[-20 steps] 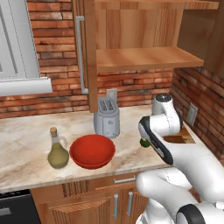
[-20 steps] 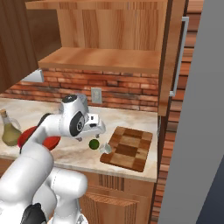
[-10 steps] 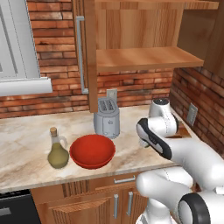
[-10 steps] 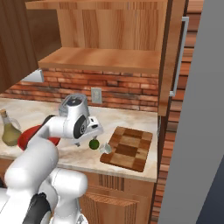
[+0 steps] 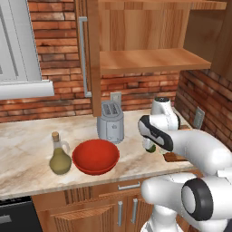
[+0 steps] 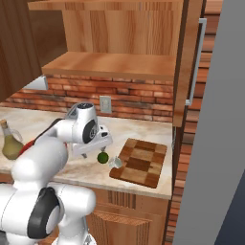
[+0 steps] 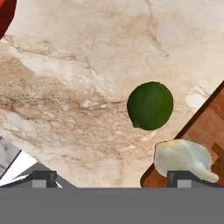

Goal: Open the cabinet. Place the bowl and condiment on the counter. Then place the lime and garlic on the cutting board.

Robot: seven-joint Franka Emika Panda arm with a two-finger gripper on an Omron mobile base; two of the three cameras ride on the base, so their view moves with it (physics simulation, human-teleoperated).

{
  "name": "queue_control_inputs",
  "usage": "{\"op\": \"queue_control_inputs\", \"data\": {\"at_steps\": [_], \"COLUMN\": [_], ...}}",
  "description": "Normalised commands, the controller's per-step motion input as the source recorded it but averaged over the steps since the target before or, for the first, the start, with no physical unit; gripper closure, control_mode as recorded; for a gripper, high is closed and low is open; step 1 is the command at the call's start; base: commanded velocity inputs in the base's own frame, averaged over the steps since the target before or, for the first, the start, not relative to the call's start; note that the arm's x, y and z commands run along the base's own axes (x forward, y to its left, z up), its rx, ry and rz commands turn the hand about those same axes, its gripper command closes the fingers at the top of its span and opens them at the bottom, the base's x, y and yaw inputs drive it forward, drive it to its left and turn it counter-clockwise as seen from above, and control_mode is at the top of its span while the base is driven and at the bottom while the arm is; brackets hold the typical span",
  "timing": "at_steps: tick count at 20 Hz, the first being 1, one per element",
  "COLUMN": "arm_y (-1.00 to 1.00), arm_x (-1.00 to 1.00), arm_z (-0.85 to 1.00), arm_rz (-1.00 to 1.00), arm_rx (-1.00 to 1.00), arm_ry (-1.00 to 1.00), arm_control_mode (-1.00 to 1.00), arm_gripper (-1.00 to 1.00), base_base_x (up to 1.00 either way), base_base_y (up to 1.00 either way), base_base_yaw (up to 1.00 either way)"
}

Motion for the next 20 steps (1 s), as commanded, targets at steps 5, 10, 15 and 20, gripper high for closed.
{"op": "queue_control_inputs", "data": {"at_steps": [5, 10, 15, 20], "arm_y": [0.07, 0.02, 0.00, 0.00], "arm_x": [0.06, 0.04, 0.12, 0.02], "arm_z": [-0.10, -0.19, 0.00, 0.00], "arm_rz": [-0.05, -0.01, -0.01, -0.05], "arm_rx": [0.01, 0.00, 0.02, 0.00], "arm_ry": [0.17, 0.16, 0.02, 0.00], "arm_control_mode": [-1.00, -1.00, -1.00, -1.00], "arm_gripper": [-1.00, -1.00, -1.00, -1.00], "base_base_x": [0.00, 0.00, 0.00, 0.00], "base_base_y": [0.00, 0.00, 0.00, 0.00], "base_base_yaw": [0.00, 0.00, 0.00, 0.00]}}
